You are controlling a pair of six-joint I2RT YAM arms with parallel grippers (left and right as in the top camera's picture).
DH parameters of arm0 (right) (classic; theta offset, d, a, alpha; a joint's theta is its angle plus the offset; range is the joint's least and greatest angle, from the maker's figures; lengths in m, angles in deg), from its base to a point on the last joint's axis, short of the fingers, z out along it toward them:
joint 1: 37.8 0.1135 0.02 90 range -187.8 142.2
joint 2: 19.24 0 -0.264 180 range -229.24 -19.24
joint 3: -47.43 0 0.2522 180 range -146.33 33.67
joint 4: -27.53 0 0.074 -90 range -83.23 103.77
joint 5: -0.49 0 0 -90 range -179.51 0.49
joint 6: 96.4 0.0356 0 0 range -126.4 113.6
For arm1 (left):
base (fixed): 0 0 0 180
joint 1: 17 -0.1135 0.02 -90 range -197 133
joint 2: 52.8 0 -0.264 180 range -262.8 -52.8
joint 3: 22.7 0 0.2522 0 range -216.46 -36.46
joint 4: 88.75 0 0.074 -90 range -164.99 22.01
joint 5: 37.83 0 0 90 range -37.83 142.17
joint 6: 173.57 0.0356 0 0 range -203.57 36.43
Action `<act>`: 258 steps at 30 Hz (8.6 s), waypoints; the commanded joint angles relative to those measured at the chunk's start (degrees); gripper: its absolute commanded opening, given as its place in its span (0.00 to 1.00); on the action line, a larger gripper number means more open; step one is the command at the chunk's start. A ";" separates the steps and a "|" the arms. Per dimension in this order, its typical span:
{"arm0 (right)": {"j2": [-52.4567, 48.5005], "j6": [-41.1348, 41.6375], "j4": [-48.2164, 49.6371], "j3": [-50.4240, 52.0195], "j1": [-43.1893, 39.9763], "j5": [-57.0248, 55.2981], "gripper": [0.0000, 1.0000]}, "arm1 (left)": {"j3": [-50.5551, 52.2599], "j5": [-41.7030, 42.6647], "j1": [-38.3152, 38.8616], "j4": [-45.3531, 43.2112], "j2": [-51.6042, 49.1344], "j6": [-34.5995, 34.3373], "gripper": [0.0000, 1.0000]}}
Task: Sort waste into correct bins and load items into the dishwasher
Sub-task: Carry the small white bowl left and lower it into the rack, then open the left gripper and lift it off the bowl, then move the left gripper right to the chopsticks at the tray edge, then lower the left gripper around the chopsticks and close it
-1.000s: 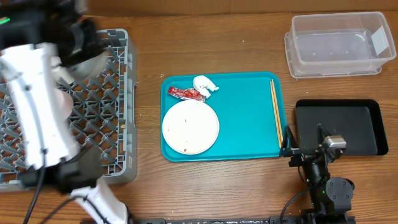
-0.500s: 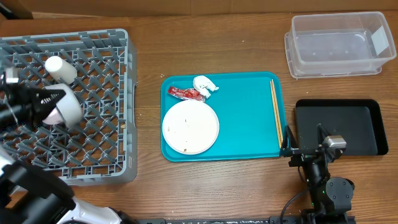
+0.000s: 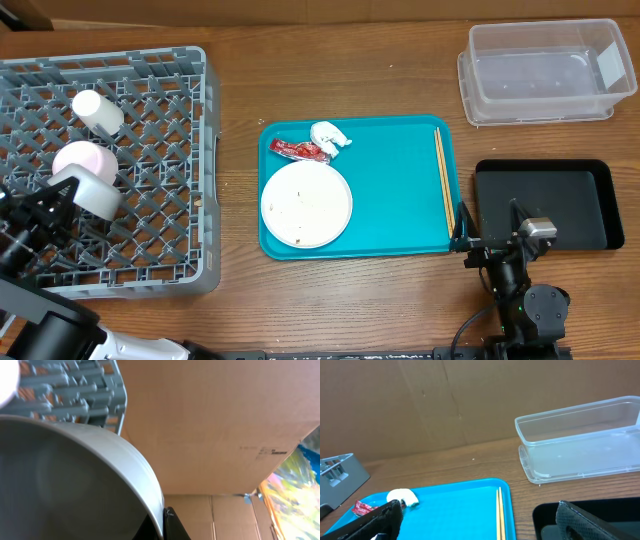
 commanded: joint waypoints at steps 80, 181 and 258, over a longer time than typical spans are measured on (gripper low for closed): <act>0.61 0.17 0.35 0.59 -0.33 -0.31 1.00 | -28.70 -28.50 3.74 9.27 -3.56 -24.70 0.04; 0.61 0.17 0.35 0.59 -0.33 -0.31 0.99 | -59.78 -112.34 118.53 -28.98 -43.47 -71.63 0.54; 0.61 0.17 0.35 0.59 -0.33 -0.31 1.00 | -56.19 -100.91 116.54 -25.75 -45.18 -81.44 0.04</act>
